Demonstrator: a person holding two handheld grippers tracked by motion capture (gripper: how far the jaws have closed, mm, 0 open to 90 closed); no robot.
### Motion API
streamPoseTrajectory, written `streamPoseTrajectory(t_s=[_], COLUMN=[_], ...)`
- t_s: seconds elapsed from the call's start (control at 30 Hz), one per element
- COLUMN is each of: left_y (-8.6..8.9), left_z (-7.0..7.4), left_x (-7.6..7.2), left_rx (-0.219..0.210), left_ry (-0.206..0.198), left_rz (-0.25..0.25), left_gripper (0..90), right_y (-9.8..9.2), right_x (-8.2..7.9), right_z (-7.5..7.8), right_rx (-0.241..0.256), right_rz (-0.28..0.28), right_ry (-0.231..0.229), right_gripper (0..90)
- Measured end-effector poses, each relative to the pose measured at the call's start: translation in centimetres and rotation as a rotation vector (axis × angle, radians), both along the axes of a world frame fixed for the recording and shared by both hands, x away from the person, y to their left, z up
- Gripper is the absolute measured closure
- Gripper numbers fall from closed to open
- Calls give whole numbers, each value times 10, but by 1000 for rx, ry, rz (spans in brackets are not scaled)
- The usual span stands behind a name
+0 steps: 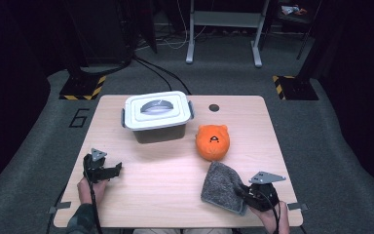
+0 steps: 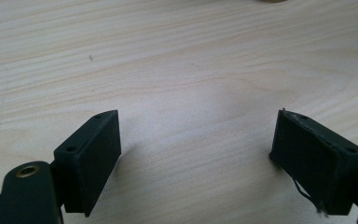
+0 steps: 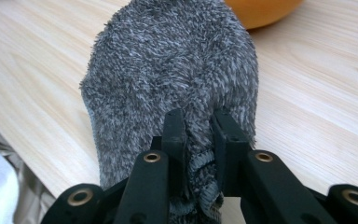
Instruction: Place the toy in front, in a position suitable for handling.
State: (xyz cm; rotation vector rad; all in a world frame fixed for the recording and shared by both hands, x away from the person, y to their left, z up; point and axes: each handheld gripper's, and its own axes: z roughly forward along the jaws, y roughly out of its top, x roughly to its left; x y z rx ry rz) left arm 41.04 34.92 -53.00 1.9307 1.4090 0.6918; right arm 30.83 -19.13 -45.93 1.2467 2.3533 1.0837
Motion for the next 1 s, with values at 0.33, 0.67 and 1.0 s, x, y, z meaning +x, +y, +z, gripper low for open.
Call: streamPoseTrajectory(t_s=[0.33,0.67,1.0], left_y=[0,0,0], left_z=[0,0,0], left_x=[0,0,0], left_rx=[1,2,3], left_ry=[-3,-3,-3], left_rz=[0,0,1], left_gripper=[155,154,154], right_y=[-31,-62,-74], right_x=[-7,-3,21], right_z=[2,4,10], right_rx=[-26,-26,-19], right_rz=[-84,-247,-374], right_ry=[-10,-52,-64], right_gripper=[766,766,762])
